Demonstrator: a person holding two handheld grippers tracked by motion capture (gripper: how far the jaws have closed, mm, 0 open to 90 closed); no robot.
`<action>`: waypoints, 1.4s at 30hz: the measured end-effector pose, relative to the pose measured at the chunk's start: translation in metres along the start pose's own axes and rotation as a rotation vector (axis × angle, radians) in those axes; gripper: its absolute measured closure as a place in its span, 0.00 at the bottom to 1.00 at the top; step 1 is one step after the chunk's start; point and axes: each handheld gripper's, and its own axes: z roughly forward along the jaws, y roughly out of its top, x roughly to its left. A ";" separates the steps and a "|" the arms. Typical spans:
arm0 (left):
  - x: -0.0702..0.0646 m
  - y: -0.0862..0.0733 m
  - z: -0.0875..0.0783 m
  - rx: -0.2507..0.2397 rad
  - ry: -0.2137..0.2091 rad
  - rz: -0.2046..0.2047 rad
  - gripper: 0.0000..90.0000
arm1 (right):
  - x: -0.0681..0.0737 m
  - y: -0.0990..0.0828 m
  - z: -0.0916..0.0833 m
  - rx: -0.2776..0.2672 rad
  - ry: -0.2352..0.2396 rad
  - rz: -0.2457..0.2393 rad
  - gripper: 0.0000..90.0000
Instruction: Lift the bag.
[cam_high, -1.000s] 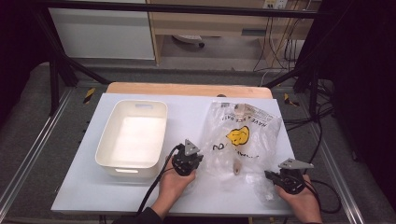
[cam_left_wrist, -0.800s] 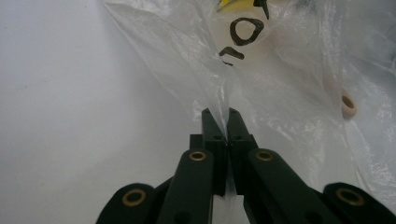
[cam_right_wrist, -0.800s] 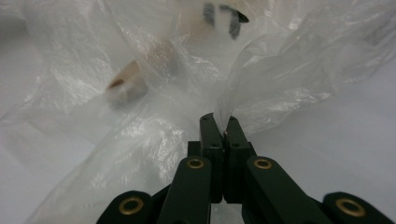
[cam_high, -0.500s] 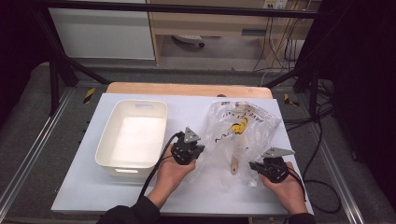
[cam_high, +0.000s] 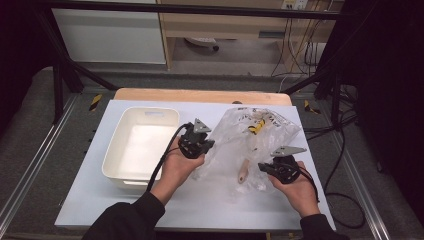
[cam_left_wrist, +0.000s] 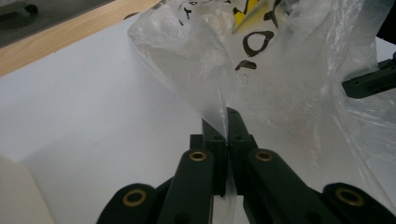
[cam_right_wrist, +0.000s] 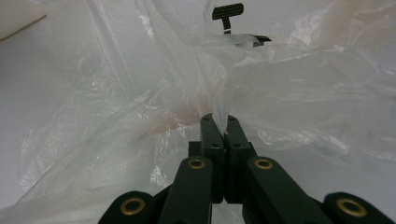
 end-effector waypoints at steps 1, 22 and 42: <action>0.003 0.001 -0.001 -0.001 -0.006 -0.010 1.00 | 0.001 0.003 0.001 0.000 -0.002 -0.006 1.00; 0.042 0.016 -0.017 0.011 0.021 -0.032 1.00 | -0.008 0.066 -0.017 -0.017 0.011 -0.092 1.00; 0.065 0.020 -0.042 -0.009 0.054 -0.052 1.00 | -0.016 0.092 -0.024 -0.042 0.017 -0.077 1.00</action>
